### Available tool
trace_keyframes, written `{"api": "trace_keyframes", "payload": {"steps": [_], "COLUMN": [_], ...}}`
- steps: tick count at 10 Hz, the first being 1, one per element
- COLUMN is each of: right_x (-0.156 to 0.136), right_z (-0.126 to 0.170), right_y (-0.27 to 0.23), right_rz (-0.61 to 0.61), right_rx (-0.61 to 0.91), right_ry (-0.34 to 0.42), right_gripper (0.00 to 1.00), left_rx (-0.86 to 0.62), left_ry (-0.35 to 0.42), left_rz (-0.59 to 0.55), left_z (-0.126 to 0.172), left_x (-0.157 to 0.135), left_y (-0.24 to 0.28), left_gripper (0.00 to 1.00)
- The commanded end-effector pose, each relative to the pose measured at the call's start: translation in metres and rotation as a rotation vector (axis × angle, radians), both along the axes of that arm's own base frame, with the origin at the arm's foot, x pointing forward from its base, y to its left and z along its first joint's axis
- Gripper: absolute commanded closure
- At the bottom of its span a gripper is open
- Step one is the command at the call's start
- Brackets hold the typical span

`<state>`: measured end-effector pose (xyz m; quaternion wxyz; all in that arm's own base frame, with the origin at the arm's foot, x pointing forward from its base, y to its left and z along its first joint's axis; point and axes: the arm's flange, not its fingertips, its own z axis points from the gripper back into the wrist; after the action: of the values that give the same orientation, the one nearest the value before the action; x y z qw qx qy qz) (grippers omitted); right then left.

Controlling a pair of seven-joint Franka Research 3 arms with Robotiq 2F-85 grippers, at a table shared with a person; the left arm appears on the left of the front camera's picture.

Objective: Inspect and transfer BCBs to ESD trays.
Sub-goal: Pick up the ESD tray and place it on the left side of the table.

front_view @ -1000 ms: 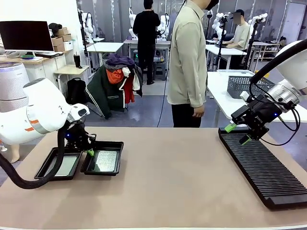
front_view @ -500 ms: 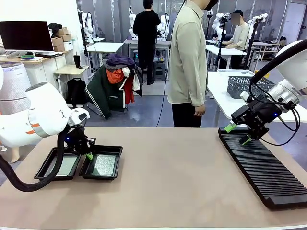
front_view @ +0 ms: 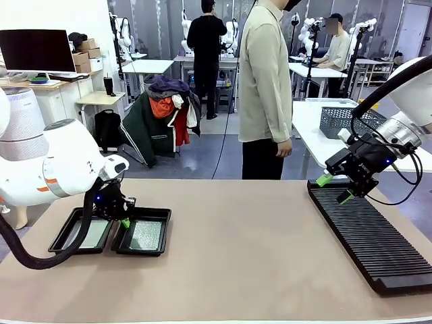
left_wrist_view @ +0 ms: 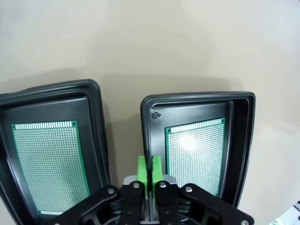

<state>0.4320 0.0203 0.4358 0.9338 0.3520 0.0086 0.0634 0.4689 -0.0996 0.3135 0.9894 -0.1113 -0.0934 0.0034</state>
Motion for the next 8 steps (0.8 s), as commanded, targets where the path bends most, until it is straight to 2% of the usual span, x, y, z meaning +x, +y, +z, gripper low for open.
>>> {"api": "trace_keyframes", "payload": {"steps": [1,4,8], "right_x": [0.000,0.000,0.000], "right_z": [0.001,0.001,0.001], "right_y": [0.001,0.001,0.001], "right_rz": [-0.020,-0.020,-0.020], "right_rx": [-0.016,-0.016,-0.016], "right_ry": [0.005,0.005,0.005], "right_gripper": [0.00,0.00,0.00], "left_rx": [0.041,0.076,0.151], "left_ry": [-0.012,-0.016,-0.010], "left_rz": [0.015,0.026,0.018], "left_z": [0.002,0.013,0.052], "left_x": [-0.005,-0.010,-0.025], "left_y": [-0.005,-0.011,-0.022], "left_gripper": [0.79,0.50,0.15]}}
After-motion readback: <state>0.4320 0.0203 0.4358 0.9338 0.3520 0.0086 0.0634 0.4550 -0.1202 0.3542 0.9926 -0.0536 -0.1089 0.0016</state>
